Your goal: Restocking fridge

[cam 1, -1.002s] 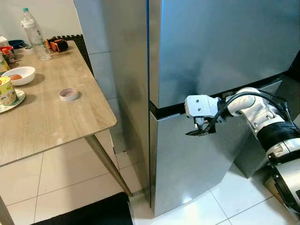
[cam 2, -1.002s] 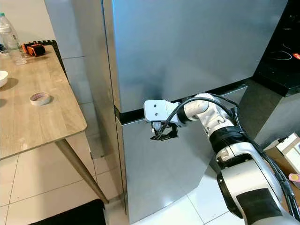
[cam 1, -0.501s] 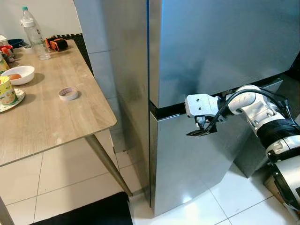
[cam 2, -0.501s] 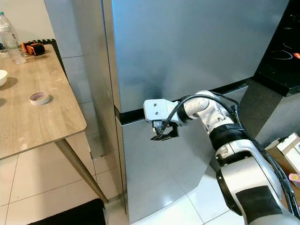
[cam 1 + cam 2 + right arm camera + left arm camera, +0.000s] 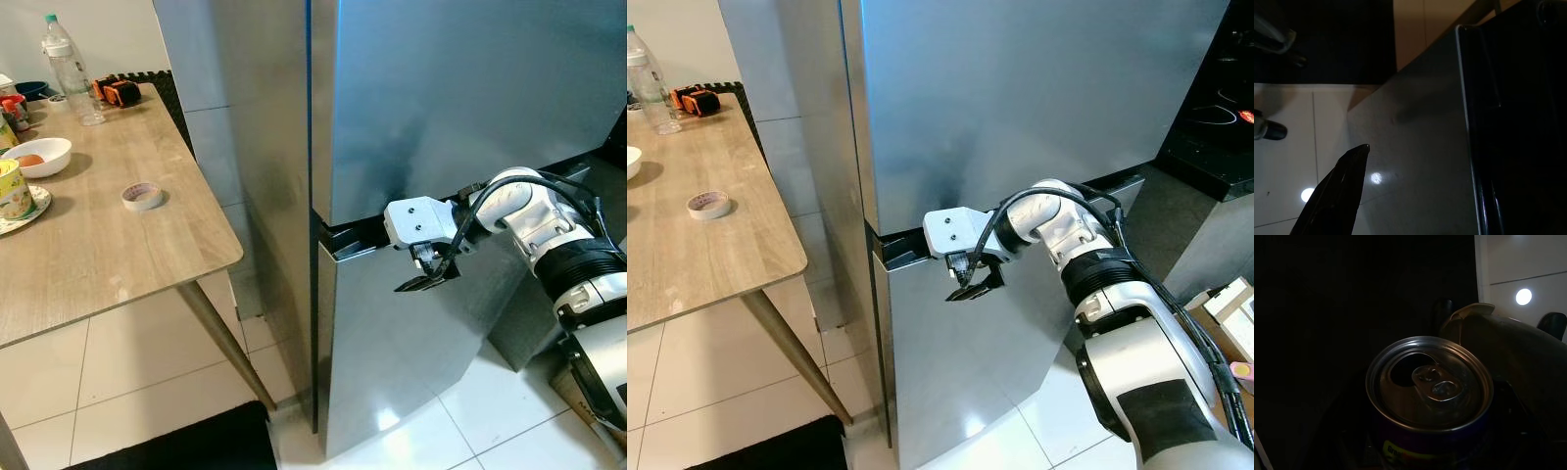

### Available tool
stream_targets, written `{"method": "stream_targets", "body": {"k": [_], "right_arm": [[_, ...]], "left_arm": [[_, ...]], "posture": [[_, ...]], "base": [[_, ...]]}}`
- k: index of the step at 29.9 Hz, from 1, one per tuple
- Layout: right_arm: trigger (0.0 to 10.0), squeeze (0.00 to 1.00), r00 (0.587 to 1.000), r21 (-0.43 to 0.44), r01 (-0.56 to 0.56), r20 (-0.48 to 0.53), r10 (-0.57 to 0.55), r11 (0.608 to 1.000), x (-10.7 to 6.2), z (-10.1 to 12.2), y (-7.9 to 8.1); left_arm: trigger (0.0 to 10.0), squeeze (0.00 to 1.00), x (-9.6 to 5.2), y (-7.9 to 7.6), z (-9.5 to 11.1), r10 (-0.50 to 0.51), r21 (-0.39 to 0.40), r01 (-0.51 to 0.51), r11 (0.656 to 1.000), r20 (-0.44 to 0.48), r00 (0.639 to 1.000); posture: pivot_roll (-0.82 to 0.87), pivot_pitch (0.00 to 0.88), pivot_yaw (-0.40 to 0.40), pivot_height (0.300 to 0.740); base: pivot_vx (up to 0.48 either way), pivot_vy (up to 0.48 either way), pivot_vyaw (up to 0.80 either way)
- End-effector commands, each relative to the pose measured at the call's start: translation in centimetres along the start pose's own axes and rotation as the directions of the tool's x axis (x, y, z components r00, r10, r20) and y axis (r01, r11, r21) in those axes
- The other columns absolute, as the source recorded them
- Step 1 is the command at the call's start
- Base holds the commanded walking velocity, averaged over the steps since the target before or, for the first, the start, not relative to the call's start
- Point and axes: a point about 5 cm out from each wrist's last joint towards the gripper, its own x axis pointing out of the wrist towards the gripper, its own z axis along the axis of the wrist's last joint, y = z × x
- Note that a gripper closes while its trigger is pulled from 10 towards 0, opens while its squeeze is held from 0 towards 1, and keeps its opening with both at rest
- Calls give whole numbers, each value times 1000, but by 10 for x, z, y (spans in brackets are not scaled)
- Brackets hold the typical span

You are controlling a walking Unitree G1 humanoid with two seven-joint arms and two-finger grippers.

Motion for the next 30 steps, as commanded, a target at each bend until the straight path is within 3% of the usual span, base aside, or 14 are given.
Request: {"method": "stream_targets", "body": {"k": [1, 3, 4, 9, 17, 23, 26, 30], "right_arm": [[10000, 0, 996, 9, -27, 83, 26, 1000, -6, 6, -1], [10000, 0, 983, 12, -41, 178, 38, 999, -12, 14, -1], [10000, 0, 983, 12, -41, 178, 38, 999, -12, 14, -1], [10000, 0, 928, 25, -42, 370, 29, 999, -31, 36, 2], [10000, 0, 877, 42, 3, 481, -23, 999, -40, 44, -2], [10000, 0, 896, 63, 34, 441, -58, 997, -33, 37, -6], [10000, 0, 942, 65, 6, 335, -27, 998, -24, 25, 4], [10000, 0, 966, 80, 6, 256, -27, 997, -20, 17, 8]], "left_arm": [[10000, 0, -1, -2, -7, -3, 3, 3, 1000, -21, 1000], [10000, 0, -1, -2, -7, -3, 3, 3, 1000, -21, 1000], [10000, 0, -1, -2, -7, -3, 3, 3, 1000, -21, 1000], [10000, 0, -1, -2, -7, -4, 3, 4, 1000, -21, 1000], [10000, 0, -1, -2, -6, -6, 5, 6, 1000, -20, 1000], [10000, 0, 0, -2, -5, -6, 6, 6, 1000, -19, 1000], [10000, 0, 0, -2, -5, -5, 7, 5, 1000, -19, 1000], [10000, 0, -1, -2, -6, -4, 7, 4, 1000, -20, 1000]], "posture": [[-111, 40, -37, 740], [-111, 40, -37, 740], [-111, 40, -37, 740], [-113, 39, -34, 740], [-113, 37, -31, 740], [-113, 37, -31, 740], [-113, 37, -31, 740], [-113, 37, -31, 740]], "base": [[0, 0, 0], [0, 0, 0], [0, 0, 0], [0, 0, 0], [0, 0, 0], [0, 0, 0], [0, 0, 0], [0, 0, 0]]}}
